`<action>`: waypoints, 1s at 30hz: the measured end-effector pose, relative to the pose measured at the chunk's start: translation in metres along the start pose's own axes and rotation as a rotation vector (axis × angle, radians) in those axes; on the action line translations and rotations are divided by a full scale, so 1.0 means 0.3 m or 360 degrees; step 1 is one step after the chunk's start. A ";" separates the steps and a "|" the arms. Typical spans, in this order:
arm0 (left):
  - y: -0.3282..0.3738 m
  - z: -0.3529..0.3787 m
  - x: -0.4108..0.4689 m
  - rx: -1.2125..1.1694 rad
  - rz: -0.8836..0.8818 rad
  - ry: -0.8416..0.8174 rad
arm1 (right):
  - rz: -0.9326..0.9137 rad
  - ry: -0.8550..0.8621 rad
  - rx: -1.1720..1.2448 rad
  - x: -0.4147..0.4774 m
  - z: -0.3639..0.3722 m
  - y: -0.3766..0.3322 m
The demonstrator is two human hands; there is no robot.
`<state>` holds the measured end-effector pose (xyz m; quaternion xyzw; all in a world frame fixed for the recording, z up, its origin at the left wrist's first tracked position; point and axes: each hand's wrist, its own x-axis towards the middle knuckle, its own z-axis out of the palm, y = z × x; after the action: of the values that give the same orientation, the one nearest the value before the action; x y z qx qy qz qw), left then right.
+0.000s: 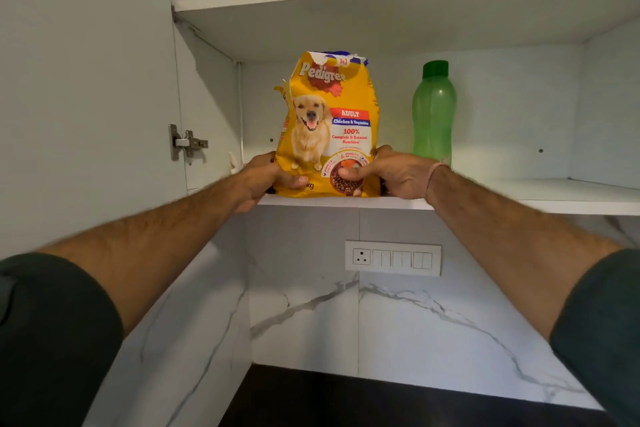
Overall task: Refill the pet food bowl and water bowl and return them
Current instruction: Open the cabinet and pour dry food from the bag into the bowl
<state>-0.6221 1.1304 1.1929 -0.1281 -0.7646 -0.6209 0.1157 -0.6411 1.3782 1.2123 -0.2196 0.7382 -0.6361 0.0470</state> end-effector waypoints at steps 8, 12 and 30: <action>-0.075 0.037 -0.205 -0.0850 0.0239 0.0380 | -0.0139 0.0242 0.0187 -0.176 0.182 -0.012; -0.111 0.054 -0.297 -0.1268 0.0270 0.0503 | -0.0152 0.0383 0.0282 -0.242 0.292 0.031; -0.644 0.289 -0.712 -0.1943 -0.0284 0.0306 | -0.0075 0.0898 0.0071 -0.567 0.713 0.646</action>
<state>-0.4884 1.1662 0.9259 -0.0504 -0.2658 -0.9620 0.0375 -0.4647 1.2653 0.9507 -0.0497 0.7027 -0.6890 -0.1703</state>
